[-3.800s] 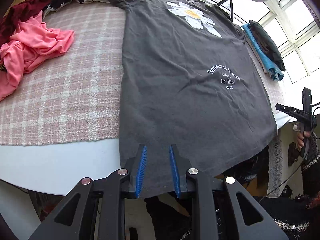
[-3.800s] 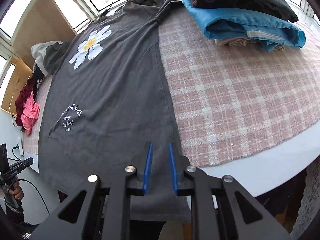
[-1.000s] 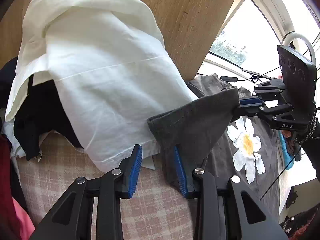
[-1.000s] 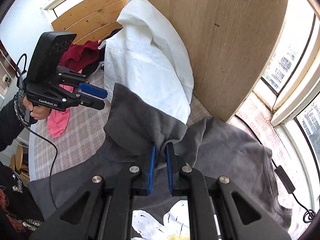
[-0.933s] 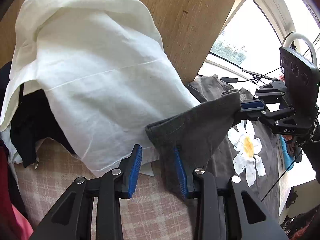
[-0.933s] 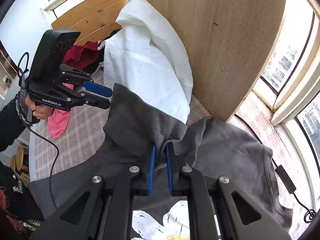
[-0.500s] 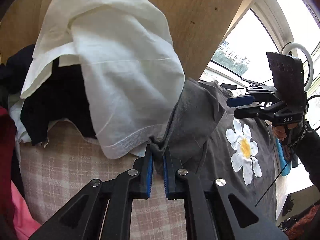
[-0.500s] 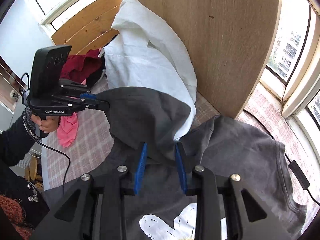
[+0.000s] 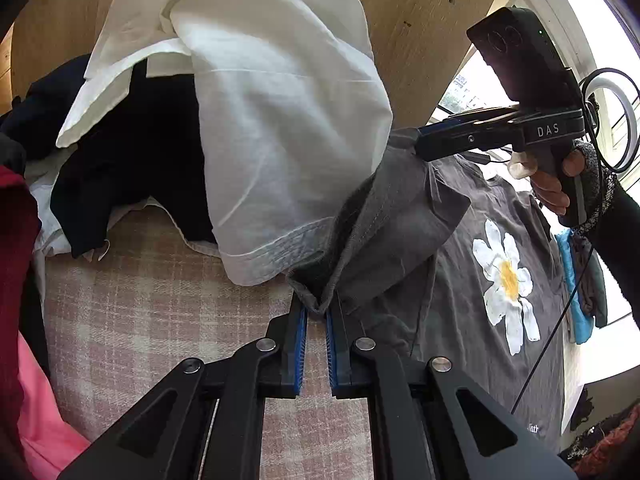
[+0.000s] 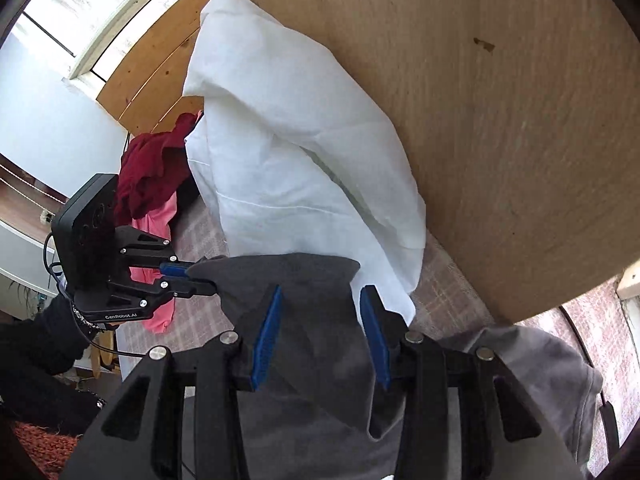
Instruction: Fold clothes
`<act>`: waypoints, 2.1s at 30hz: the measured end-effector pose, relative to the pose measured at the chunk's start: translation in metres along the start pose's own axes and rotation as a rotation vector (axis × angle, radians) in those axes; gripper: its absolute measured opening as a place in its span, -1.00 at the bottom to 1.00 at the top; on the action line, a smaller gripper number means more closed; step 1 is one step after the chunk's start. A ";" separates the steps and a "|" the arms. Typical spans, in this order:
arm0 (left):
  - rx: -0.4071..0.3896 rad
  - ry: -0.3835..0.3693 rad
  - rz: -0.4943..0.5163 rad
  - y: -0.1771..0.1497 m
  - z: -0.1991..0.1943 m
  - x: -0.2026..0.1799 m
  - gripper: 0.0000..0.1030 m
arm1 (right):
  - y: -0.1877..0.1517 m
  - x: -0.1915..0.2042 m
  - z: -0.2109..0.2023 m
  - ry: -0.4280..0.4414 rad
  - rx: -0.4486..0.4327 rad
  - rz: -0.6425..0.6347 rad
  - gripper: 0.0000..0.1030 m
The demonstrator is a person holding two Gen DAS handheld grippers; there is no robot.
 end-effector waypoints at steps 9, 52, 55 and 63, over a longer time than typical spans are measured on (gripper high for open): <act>-0.135 -0.091 -0.070 0.007 -0.050 -0.002 -0.87 | 0.028 0.058 -0.016 -0.148 -0.047 -0.250 -0.89; -0.164 0.037 0.015 0.007 -0.053 -0.019 -0.95 | 0.051 0.068 -0.018 -0.268 -0.120 -0.358 -0.89; -0.156 0.007 0.083 0.003 -0.052 -0.050 -0.96 | 0.037 0.069 -0.030 -0.284 -0.155 -0.357 -0.89; -0.083 -0.072 0.250 -0.009 -0.032 -0.129 -0.95 | -0.027 0.056 -0.068 -0.333 -0.259 -0.296 -0.88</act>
Point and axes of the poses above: each gripper's, at about its wrist camera, not at the fingertips, and z roughly the way its jaws point, x to its left, y to its top, the point moved 5 cm from there along z, roughly the way its jaws point
